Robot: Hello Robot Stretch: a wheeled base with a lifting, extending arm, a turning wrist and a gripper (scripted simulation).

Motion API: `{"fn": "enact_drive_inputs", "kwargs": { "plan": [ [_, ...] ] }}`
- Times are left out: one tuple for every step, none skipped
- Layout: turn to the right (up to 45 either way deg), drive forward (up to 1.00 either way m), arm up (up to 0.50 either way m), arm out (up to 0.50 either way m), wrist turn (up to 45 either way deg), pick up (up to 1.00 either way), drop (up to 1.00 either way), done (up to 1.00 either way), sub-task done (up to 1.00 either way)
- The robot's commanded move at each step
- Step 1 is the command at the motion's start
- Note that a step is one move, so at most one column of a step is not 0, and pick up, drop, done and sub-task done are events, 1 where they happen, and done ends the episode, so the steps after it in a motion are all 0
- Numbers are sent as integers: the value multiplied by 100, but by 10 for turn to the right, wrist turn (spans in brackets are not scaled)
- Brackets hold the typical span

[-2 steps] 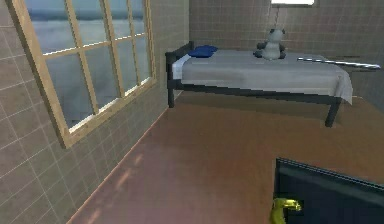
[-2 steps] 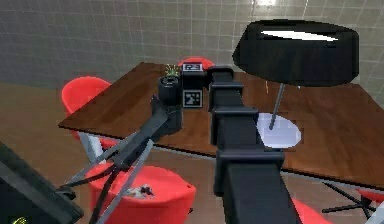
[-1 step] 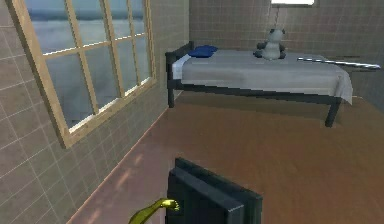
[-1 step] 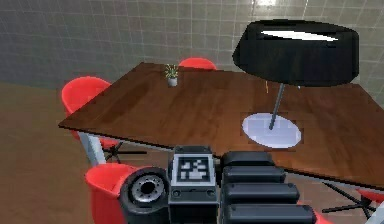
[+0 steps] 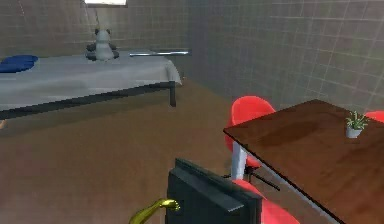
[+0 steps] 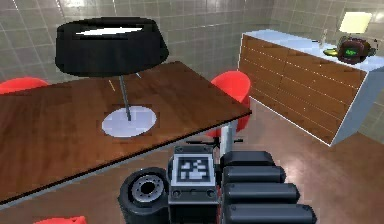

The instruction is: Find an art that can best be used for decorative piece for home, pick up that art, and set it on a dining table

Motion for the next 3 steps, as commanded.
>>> {"fn": "enact_drive_inputs", "kwargs": {
  "plan": [
    [450,0,0,0,0,0,0,0,0],
    [0,20,0,0,0,0,0,0,0],
    [-420,0,0,0,0,0,0,0,0]
  ]
}}
